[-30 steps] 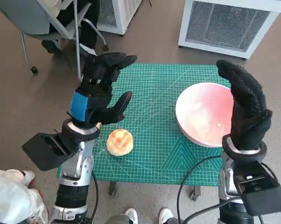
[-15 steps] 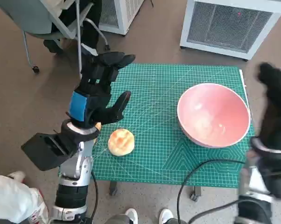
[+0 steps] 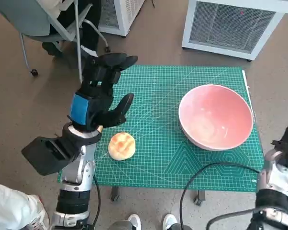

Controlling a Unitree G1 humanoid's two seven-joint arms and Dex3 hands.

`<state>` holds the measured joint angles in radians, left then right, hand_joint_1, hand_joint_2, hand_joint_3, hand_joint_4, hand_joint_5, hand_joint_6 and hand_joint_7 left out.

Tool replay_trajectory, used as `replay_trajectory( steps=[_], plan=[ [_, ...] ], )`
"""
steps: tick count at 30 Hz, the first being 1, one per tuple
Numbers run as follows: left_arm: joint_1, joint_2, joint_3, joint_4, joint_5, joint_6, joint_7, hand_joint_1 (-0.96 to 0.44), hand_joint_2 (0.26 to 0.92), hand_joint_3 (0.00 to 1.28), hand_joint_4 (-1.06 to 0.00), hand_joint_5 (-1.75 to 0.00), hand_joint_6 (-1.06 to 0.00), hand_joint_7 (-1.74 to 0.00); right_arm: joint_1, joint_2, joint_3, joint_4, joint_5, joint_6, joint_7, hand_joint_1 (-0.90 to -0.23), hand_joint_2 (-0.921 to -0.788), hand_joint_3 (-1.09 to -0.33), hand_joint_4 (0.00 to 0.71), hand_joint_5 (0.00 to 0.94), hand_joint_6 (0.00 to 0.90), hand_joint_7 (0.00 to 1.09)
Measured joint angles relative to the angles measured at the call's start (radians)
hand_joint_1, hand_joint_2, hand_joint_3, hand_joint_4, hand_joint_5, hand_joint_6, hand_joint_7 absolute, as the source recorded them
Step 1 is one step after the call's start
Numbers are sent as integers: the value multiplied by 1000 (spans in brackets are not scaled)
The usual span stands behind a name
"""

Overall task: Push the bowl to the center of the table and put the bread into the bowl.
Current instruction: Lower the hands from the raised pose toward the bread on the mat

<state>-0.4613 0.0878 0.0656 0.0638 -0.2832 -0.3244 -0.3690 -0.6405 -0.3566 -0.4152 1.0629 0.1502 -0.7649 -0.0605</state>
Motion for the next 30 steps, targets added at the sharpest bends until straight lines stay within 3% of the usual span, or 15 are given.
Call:
replay_trajectory(
  steps=[11,30],
  plan=[
    [6,3,10,-5,0,0,0,-219,719,731,1,-837,1,-1059,-25,-4,3,158,5,106,32,-311,-921,-545,429,10,212,467],
    [23,24,28,-25,-13,3,-1,-230,717,714,1,-848,1,-1061,-93,39,29,224,3,281,92,-295,-921,-557,454,16,228,476]
  ],
)
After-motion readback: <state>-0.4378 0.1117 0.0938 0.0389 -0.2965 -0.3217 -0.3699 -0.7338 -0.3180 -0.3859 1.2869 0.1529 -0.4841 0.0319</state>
